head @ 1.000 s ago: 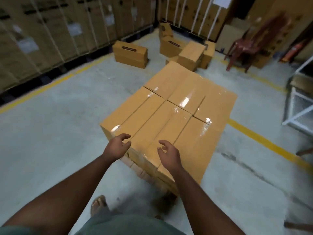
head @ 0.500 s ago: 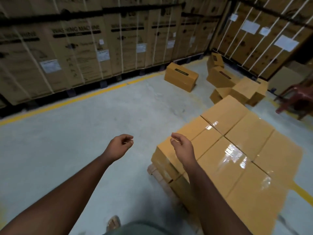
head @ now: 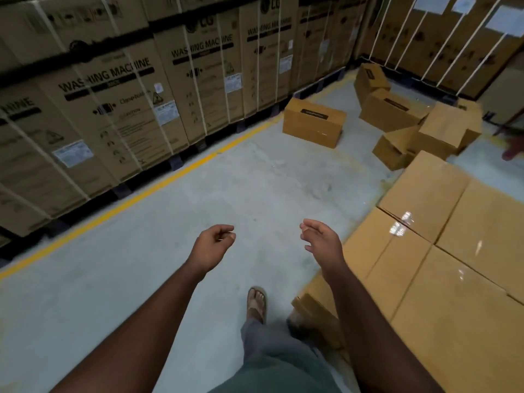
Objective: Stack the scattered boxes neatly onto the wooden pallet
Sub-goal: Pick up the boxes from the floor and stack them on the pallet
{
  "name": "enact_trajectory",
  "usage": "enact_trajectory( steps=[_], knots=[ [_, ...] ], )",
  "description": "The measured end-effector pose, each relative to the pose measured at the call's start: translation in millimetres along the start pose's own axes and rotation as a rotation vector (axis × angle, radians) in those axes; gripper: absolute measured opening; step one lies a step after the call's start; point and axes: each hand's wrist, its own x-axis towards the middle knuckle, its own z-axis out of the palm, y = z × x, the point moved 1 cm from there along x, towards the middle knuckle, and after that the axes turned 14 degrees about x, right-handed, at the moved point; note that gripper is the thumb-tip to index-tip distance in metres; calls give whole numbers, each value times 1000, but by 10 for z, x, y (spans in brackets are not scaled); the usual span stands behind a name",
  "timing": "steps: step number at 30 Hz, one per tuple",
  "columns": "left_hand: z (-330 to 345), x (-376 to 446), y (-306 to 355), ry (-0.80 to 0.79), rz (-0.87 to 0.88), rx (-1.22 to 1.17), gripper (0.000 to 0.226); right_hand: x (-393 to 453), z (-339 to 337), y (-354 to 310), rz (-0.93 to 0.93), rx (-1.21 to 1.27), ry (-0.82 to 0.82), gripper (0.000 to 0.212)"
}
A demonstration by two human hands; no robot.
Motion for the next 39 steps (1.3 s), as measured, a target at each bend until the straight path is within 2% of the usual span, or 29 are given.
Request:
enact_trajectory(
  steps=[5, 12, 21, 25, 28, 33, 39],
  knots=[
    [-378, 1263, 357, 15, -32, -4, 24, 1224, 550, -378, 83, 28, -2, 24],
    [-795, 2835, 980, 21, -42, -25, 19, 2726, 1171, -1275, 58, 36, -7, 24],
    [-890, 5276, 1588, -97, -3, -28, 21, 4744, 1814, -1673, 87, 26, 45, 17],
    [-1004, 6492, 1992, -160, 20, -8, 20, 5713, 2030, -1949, 203, 15, 22, 28],
    [-1067, 7383, 2388, -199, 62, 45, 20, 6378, 2137, -2251, 197, 29, 72, 28],
    [-916, 8657, 3220, -299, 139, 108, 19, 7365, 2190, -2757, 152, 122, 206, 23],
    [-255, 10329, 4028, -398, 182, 168, 21, 9046, 2049, -3004, 144, 214, 316, 24]
  ],
)
